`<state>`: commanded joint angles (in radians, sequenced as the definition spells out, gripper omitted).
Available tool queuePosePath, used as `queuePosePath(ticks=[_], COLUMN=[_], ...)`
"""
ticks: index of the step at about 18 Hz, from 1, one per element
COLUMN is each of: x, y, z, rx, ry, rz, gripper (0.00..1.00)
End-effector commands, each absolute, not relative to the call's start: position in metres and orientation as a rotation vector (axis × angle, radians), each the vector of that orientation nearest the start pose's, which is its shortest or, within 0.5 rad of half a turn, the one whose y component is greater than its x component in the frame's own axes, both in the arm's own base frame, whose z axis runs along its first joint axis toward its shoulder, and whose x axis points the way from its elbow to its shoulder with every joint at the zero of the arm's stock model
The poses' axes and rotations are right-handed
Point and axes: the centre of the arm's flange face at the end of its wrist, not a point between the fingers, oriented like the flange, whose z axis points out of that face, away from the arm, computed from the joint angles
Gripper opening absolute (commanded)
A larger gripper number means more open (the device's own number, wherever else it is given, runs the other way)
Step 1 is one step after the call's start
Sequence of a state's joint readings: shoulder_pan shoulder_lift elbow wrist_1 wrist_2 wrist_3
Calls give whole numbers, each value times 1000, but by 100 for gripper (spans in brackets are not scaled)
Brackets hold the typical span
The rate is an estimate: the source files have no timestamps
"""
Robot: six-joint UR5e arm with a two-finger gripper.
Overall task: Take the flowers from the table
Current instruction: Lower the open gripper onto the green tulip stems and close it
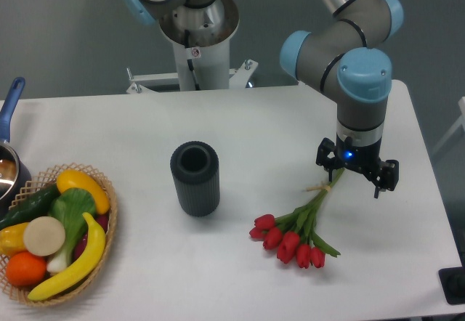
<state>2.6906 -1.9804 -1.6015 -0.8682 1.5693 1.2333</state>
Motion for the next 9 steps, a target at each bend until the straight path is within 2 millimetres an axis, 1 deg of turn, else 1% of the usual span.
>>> queuePosePath(ticks=[2, 6, 8, 9], x=[-523, -515, -514, -514], y=[402, 402, 404, 404], z=[313, 300, 283, 281], rx=[-3017, -3023, -3021, -3016], ry=[173, 179, 181, 179], rz=[364, 337, 341, 353], gripper=[100, 100, 100, 100])
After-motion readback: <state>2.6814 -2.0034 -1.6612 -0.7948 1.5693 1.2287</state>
